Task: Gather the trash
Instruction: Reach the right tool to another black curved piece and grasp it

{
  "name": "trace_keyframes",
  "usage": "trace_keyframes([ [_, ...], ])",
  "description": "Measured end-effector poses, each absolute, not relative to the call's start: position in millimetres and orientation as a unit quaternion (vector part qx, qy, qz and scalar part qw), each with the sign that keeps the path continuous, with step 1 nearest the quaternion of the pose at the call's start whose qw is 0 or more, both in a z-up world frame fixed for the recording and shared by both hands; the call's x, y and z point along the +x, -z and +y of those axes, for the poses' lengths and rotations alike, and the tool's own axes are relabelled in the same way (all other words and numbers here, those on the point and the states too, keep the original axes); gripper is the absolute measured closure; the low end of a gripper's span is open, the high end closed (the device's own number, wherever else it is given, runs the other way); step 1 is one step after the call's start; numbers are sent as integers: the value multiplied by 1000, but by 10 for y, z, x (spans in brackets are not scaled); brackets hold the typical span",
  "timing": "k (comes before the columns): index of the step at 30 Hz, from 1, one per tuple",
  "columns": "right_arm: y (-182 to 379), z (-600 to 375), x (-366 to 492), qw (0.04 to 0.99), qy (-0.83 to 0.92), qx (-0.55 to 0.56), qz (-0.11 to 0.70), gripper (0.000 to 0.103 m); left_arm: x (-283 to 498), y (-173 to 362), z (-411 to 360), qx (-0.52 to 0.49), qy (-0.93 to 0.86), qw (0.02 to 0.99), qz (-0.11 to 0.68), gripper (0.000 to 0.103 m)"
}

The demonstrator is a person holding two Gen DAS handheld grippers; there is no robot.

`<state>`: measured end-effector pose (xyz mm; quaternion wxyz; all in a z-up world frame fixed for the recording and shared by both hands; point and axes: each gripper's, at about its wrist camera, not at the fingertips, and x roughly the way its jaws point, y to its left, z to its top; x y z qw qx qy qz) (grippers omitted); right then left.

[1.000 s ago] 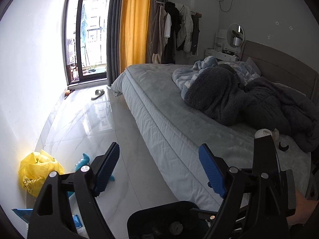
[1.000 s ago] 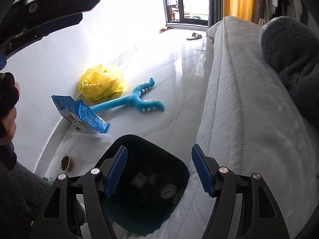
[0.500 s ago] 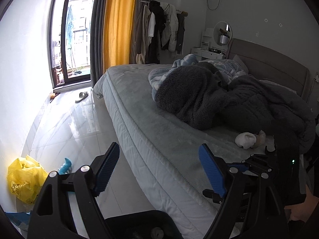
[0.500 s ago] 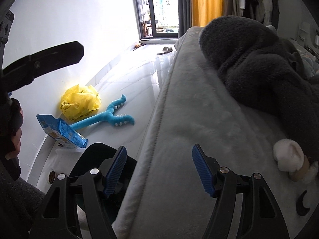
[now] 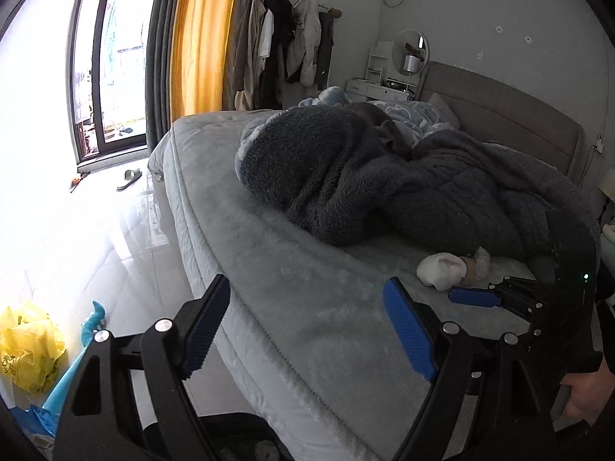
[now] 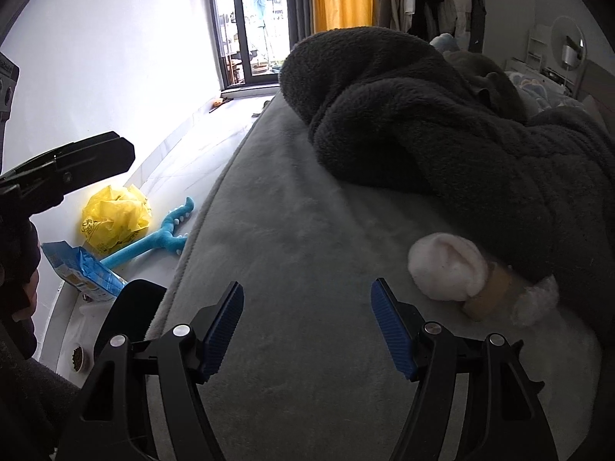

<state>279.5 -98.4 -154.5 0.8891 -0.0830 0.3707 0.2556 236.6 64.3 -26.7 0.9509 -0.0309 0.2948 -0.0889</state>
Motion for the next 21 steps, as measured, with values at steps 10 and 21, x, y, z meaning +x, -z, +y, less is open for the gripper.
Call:
trace_keyframes([
  [10, 1524, -1626, 2884, 903, -225, -70, 358, 33, 2580, 329, 355, -41, 126, 942, 310, 13],
  [21, 1727, -2254, 2969, 906, -197, -49, 371, 33, 2818, 444, 53, -64, 178, 928, 322, 13],
])
